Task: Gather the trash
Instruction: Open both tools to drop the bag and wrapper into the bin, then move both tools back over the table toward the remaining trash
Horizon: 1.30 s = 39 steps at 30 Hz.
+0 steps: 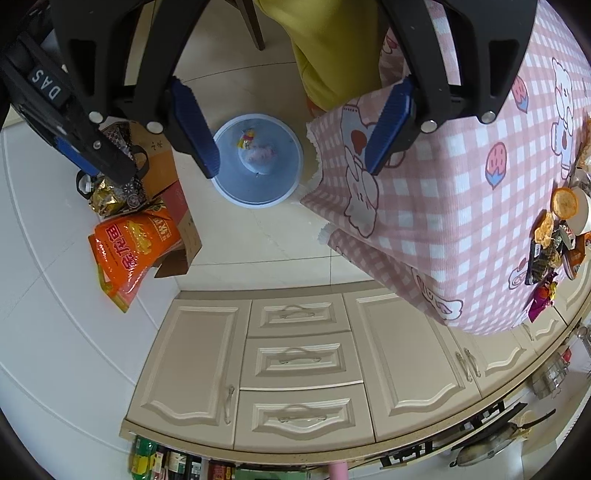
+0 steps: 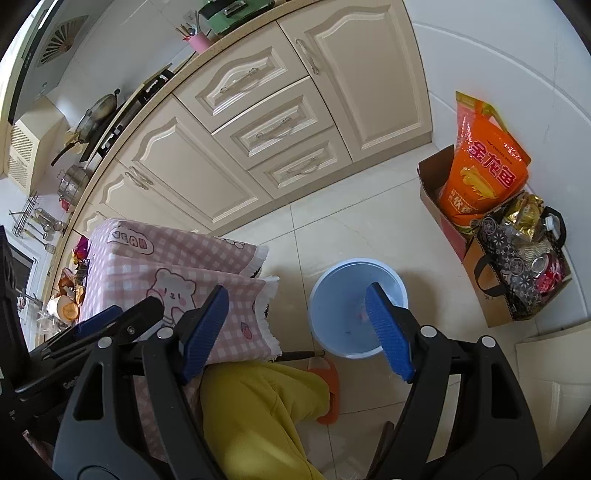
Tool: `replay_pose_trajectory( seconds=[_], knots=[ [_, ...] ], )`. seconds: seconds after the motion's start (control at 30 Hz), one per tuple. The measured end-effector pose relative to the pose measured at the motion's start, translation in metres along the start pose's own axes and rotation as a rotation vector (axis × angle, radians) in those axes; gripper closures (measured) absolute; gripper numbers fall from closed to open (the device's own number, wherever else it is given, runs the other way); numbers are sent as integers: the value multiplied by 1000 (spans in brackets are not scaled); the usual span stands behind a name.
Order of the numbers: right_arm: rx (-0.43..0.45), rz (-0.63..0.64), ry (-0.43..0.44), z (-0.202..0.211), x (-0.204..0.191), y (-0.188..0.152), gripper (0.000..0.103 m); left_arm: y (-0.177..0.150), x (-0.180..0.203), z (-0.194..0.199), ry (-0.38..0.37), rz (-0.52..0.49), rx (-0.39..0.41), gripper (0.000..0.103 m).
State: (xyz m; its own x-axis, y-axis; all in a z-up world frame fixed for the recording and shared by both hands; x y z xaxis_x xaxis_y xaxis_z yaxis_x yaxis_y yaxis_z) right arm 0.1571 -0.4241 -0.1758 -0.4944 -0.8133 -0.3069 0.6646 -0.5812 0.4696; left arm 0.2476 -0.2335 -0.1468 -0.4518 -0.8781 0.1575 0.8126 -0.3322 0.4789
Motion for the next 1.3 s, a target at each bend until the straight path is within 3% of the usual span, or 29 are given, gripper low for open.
replay_pose_trajectory(
  seconds=[0.3, 0.67, 0.97, 1.3],
  knots=[
    [39, 3, -9, 27, -3, -12, 27, -13, 4, 26, -26, -13, 31, 24],
    [110, 78, 22, 68, -39, -27, 27, -29, -14, 78, -23, 20, 118, 23],
    [150, 194, 97, 92, -101, -39, 24, -46, -71, 134, 36, 119, 221, 17],
    [132, 382, 206, 97, -197, -62, 23, -82, -174, 188, 152, 337, 292, 13]
  ],
)
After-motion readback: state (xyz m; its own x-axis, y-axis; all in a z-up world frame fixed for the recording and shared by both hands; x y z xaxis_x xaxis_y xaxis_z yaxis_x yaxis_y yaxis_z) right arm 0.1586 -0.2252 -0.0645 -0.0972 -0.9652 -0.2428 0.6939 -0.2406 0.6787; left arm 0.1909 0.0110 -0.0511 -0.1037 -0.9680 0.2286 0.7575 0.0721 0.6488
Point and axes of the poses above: each gripper's, at about its wrist camera, not at the fingertips, and z roughly against the way its jaws point, x to its right, y to its top, the point moved 3 cm from there along -z, roughly the way its jaws point, and after that the axes turned 12 degrees about -y, right-handed, at the moved point
